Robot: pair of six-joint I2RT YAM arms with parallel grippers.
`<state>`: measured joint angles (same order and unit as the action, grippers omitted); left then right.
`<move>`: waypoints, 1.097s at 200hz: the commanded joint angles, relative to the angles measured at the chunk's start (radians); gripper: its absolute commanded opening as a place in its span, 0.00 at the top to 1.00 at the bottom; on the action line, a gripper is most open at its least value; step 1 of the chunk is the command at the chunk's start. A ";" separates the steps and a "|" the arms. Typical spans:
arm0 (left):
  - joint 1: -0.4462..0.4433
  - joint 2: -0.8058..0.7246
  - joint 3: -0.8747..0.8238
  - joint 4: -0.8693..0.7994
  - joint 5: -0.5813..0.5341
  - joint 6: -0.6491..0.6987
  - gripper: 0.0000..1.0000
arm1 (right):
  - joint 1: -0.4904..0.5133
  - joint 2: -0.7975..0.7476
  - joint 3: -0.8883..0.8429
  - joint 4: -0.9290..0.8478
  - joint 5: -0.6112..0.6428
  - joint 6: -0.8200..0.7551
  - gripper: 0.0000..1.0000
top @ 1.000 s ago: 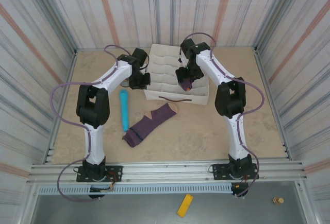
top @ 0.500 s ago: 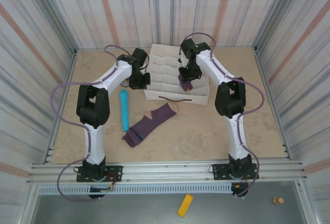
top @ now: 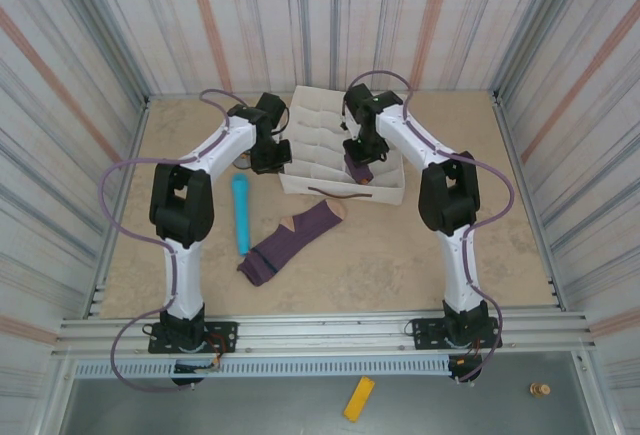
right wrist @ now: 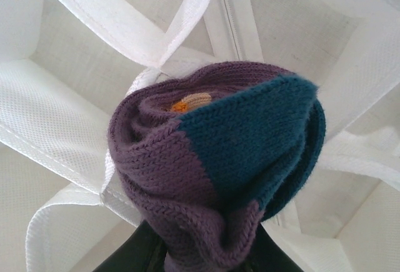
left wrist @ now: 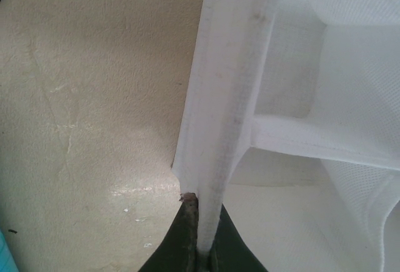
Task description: Roll the socks
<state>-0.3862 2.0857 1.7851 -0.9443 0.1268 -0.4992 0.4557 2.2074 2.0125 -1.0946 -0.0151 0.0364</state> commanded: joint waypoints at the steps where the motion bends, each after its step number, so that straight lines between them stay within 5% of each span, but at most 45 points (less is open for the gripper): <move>1: 0.028 0.056 0.007 -0.034 -0.033 -0.053 1.00 | 0.012 -0.078 -0.081 -0.020 0.032 -0.030 0.97; 45: 0.049 0.074 0.025 -0.045 -0.024 -0.038 1.00 | 0.014 -0.196 -0.282 0.132 0.053 -0.081 0.97; 119: 0.067 0.105 0.058 -0.067 0.003 -0.029 1.00 | 0.026 -0.213 -0.356 0.151 0.055 -0.153 0.97; 219: 0.050 0.105 0.077 -0.070 0.034 -0.001 1.00 | 0.061 0.002 -0.196 0.044 0.048 -0.154 1.00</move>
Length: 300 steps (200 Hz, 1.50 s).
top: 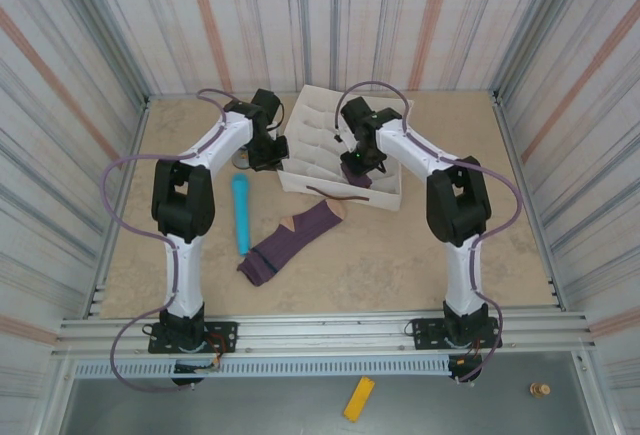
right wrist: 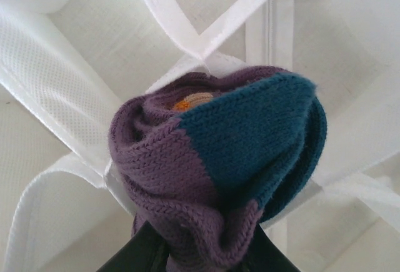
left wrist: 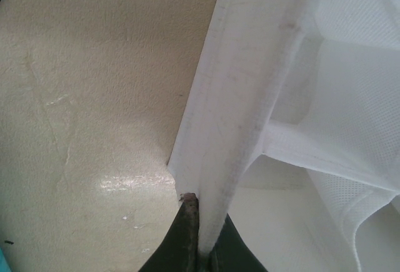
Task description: Roll the socks
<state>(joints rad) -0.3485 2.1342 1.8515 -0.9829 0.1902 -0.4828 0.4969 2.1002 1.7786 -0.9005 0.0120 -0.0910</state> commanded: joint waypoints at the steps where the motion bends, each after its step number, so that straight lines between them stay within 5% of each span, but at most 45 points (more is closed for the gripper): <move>1: 0.012 0.056 0.011 -0.031 -0.029 -0.017 1.00 | 0.020 0.113 0.041 -0.153 0.021 -0.026 1.00; 118: 0.009 0.068 0.034 -0.042 -0.034 -0.013 1.00 | -0.016 0.332 0.184 -0.271 0.346 0.203 1.00; 142: 0.006 0.070 0.040 -0.042 -0.027 -0.011 1.00 | -0.007 0.324 0.186 -0.270 0.289 0.170 1.00; 185: -0.001 0.073 0.052 -0.042 -0.019 -0.013 1.00 | -0.006 0.280 0.193 -0.301 -0.101 0.021 1.00; 215: -0.003 0.071 0.057 -0.044 -0.015 -0.013 1.00 | -0.014 0.306 0.245 -0.388 -0.192 -0.029 0.98; 235: -0.004 0.070 0.058 -0.043 -0.015 -0.013 1.00 | -0.026 0.352 0.292 -0.423 -0.168 -0.010 0.98; 300: -0.007 0.072 0.062 -0.043 -0.017 -0.019 1.00 | -0.021 0.442 0.296 -0.386 0.263 0.190 1.00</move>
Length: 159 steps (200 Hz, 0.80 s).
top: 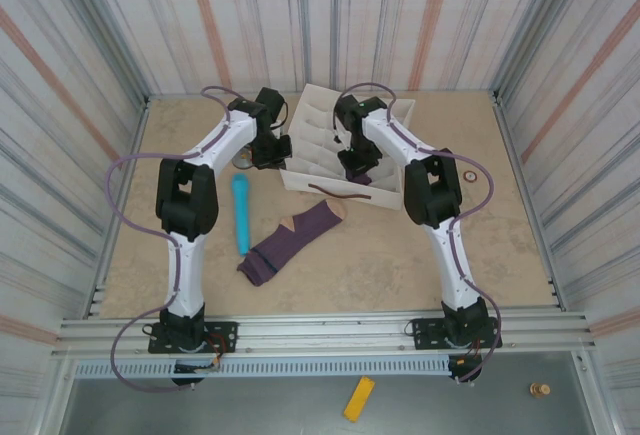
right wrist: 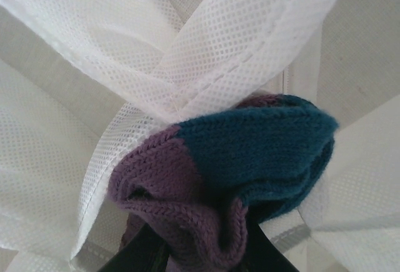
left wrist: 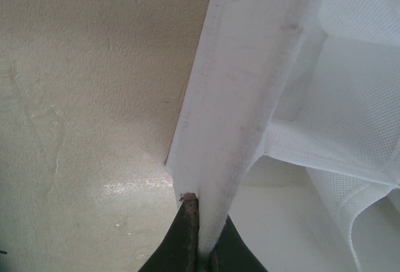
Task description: Roll the socks
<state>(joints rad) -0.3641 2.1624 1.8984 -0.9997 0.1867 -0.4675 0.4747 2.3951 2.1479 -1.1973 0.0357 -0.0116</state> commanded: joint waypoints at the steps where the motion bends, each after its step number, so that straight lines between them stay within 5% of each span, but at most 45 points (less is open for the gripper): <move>1: 0.009 0.044 0.015 -0.026 -0.013 -0.034 1.00 | 0.003 0.148 -0.073 -0.090 0.249 0.118 1.00; 58: 0.004 0.048 0.019 -0.025 -0.019 -0.036 1.00 | 0.013 0.176 -0.068 -0.055 0.448 0.238 1.00; 128: 0.004 0.059 0.024 -0.018 0.008 -0.045 1.00 | -0.029 0.020 -0.131 0.097 -0.180 0.076 0.90; 159: 0.004 0.051 0.015 -0.017 -0.002 -0.044 1.00 | -0.056 -0.020 -0.151 0.129 -0.144 0.116 0.89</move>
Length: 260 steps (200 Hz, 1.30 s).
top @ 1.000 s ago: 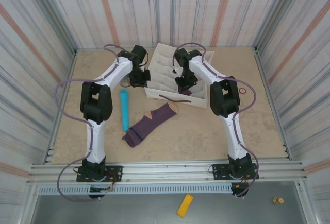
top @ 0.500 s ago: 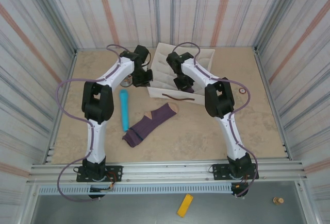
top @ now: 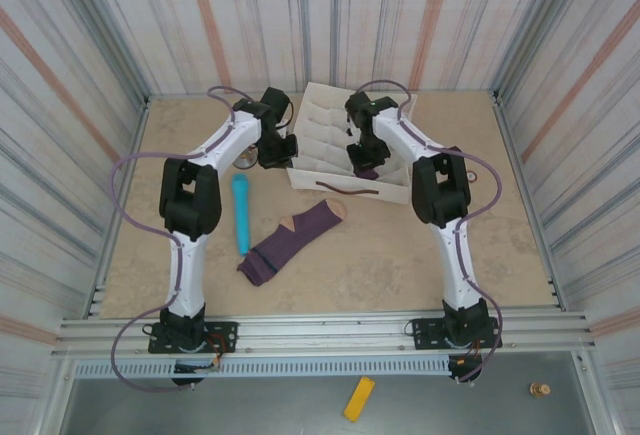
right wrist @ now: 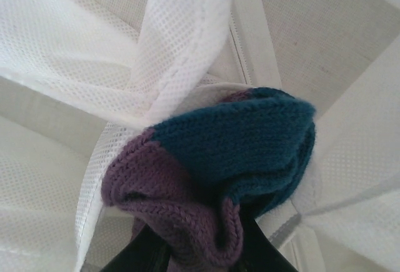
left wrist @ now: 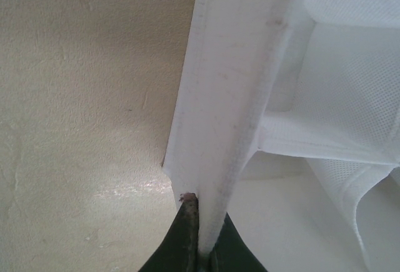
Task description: Roll the socks
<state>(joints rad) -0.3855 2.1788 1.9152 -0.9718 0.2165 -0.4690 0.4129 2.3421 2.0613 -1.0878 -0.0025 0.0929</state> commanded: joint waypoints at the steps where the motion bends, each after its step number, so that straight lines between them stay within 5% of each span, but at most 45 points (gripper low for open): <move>1: 0.025 0.034 -0.002 -0.045 -0.032 -0.042 1.00 | 0.006 0.030 -0.066 0.021 -0.100 0.012 0.89; 60: 0.035 0.024 -0.014 -0.041 -0.042 -0.061 1.00 | 0.010 -0.104 -0.105 0.089 -0.028 0.025 0.75; 175: 0.045 0.022 -0.029 -0.016 -0.011 -0.083 1.00 | 0.022 -0.246 -0.168 0.195 -0.018 -0.057 0.79; 260: 0.045 0.020 -0.030 -0.015 -0.006 -0.083 1.00 | 0.050 -0.061 -0.175 0.123 0.057 -0.074 0.79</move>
<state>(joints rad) -0.3534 2.1788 1.9144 -0.9695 0.2173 -0.5106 0.4541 2.2093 1.9129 -0.9199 0.0353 0.0326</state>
